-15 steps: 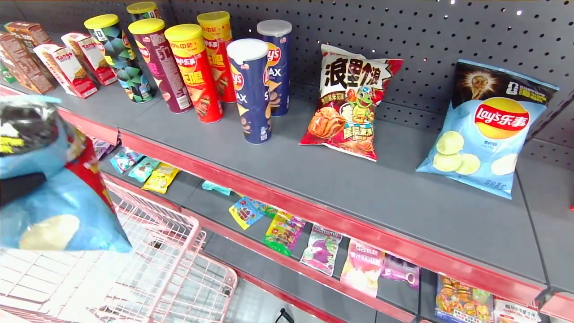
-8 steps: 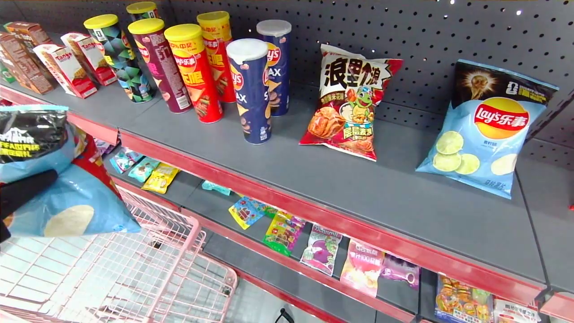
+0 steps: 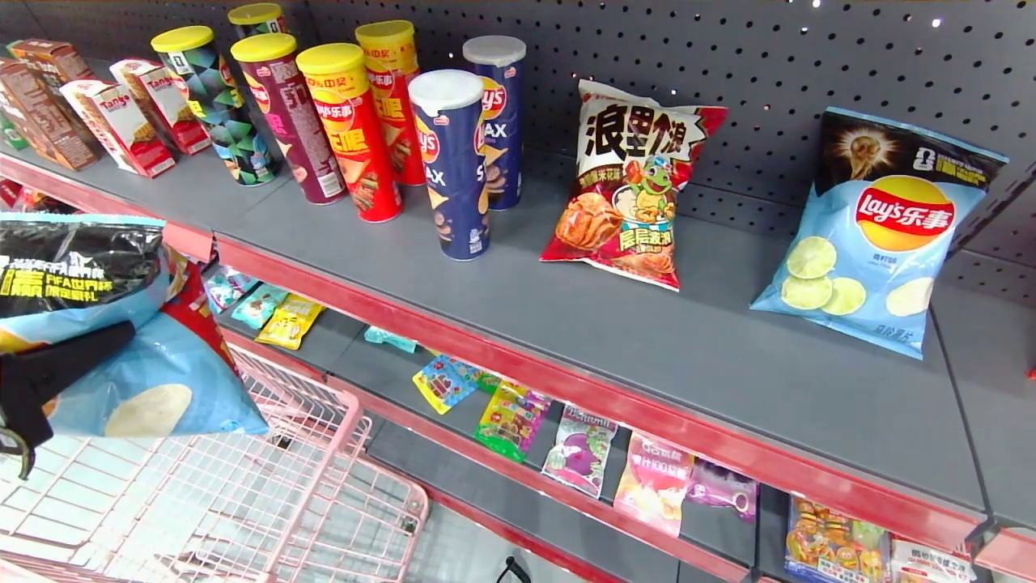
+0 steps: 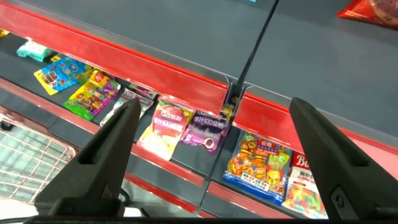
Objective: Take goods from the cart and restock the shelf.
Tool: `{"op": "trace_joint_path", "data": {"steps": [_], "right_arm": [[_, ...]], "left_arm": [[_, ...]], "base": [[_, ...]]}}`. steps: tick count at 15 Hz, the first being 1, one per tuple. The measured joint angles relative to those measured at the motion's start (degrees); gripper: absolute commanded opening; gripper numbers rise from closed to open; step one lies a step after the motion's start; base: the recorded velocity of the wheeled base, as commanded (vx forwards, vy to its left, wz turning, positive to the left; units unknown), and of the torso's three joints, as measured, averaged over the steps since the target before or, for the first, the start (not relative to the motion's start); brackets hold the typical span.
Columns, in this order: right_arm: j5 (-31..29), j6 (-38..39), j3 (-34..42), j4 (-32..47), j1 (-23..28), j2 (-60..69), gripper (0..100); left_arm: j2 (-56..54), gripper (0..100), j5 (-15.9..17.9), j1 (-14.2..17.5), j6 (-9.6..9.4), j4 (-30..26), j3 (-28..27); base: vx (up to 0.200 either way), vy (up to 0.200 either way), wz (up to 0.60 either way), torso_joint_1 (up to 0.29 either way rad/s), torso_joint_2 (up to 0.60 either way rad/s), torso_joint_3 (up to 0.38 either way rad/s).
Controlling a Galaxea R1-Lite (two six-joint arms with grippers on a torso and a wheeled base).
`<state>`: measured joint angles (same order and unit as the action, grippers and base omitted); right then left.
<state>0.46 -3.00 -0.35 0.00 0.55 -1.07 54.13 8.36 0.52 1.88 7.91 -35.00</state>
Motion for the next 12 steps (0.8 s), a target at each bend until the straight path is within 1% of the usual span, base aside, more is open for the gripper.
{"op": "trace_joint_path", "data": {"steps": [1,2,3,4,7,8,9,10,11,12], "right_arm": [[0.09,0.54,-1.10,0.11,-0.06,-0.61,100],[-0.06,1.77,-3.96,0.11,-0.11,-2.19,100],[-0.13,2.78,-8.81,0.05,-0.11,-5.32,100],[0.07,3.40,-13.51,0.05,-0.15,-9.36,100],[1.06,6.44,-29.49,-2.35,0.22,-30.21,100],[2.82,9.26,-34.97,-3.56,0.63,-39.14,100],[7.30,11.69,-39.25,-4.67,1.49,-46.45,100],[14.86,13.23,-43.11,-5.55,3.50,-53.07,100],[23.34,13.45,-46.97,-6.24,7.02,-59.23,100],[28.84,13.03,-50.08,-6.86,10.19,-63.56,100]], "left_arm": [[0.59,0,0.01,0.00,-0.98,-0.01,-0.37],[1.13,0,0.06,0.02,-1.66,0.02,-0.66],[1.79,0,0.12,-0.01,-2.32,0.05,-0.74],[2.27,0,0.15,-0.01,-2.58,0.16,-0.89],[2.93,0,0.15,-0.01,-2.67,2.16,-1.40],[3.06,0,0.17,-0.01,-2.67,2.84,-1.62],[3.12,0,0.15,0.00,-2.67,2.90,-1.73],[3.15,0,0.12,0.05,-2.67,2.93,-1.83],[3.15,0,0.11,0.11,-2.54,2.95,-1.85],[3.15,0,0.11,0.13,-2.54,2.97,-1.88]], "base": [[0.000,0.000,0.00,0.000,0.00,0.000],[0.000,0.000,0.00,0.000,0.00,0.000],[0.000,0.000,0.00,0.000,0.00,0.000],[0.000,0.000,0.00,0.000,0.00,0.000],[0.000,0.000,0.00,0.000,0.00,0.000],[0.000,0.000,0.00,0.000,0.00,0.000],[0.000,0.000,0.00,0.000,0.00,0.000],[0.000,0.000,0.00,0.000,0.00,0.000],[0.000,0.000,0.00,0.000,0.00,0.000],[0.000,0.000,0.00,0.000,0.00,0.000]]}}
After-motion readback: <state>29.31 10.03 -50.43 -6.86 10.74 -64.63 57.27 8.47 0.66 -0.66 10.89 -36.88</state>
